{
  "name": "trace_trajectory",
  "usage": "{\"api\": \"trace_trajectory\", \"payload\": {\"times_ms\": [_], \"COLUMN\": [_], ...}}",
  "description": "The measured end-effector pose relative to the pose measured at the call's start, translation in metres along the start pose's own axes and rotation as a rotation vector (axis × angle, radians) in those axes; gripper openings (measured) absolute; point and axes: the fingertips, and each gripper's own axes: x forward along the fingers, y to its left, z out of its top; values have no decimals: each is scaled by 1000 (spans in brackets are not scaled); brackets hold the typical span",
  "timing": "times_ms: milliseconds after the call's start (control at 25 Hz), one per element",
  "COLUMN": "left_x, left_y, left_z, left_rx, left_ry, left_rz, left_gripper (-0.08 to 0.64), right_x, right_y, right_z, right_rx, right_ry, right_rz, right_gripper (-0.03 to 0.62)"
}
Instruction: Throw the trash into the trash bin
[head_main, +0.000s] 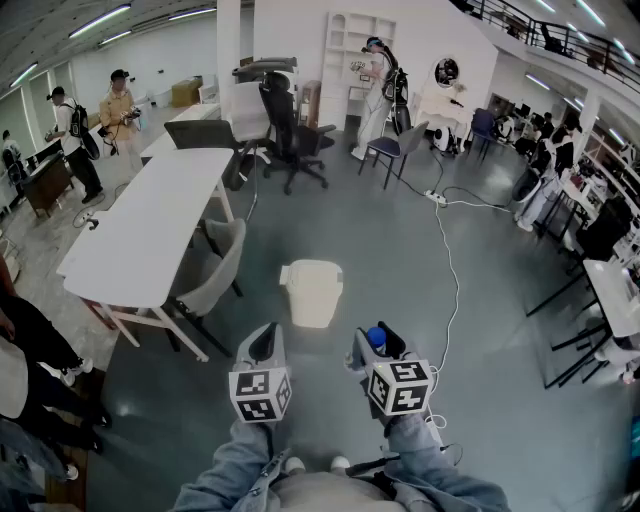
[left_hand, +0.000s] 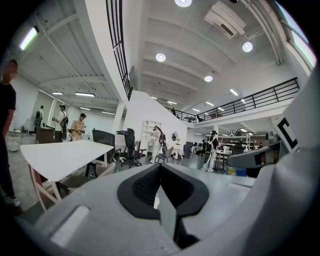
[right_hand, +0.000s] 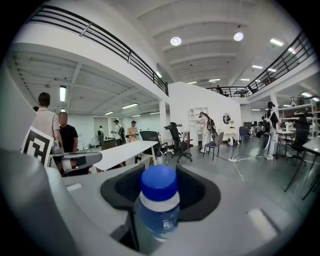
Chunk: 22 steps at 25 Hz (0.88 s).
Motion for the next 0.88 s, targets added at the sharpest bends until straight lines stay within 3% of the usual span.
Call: {"api": "trace_trajectory", "payload": {"times_ms": [320,880], "left_x": [-4,10], "left_y": [9,30], "left_z": [-9,-26], "left_rx": [-10,-44], "left_ry": [12,37], "left_rz": [-7,-38], "left_gripper": [9,9], "right_x": [4,14], "right_y": [3,-2], "right_z": [-10,-20], "right_rx": [59,62], "right_ry": [3,26], "right_rz": [-3,-87], "right_gripper": [198,198]}}
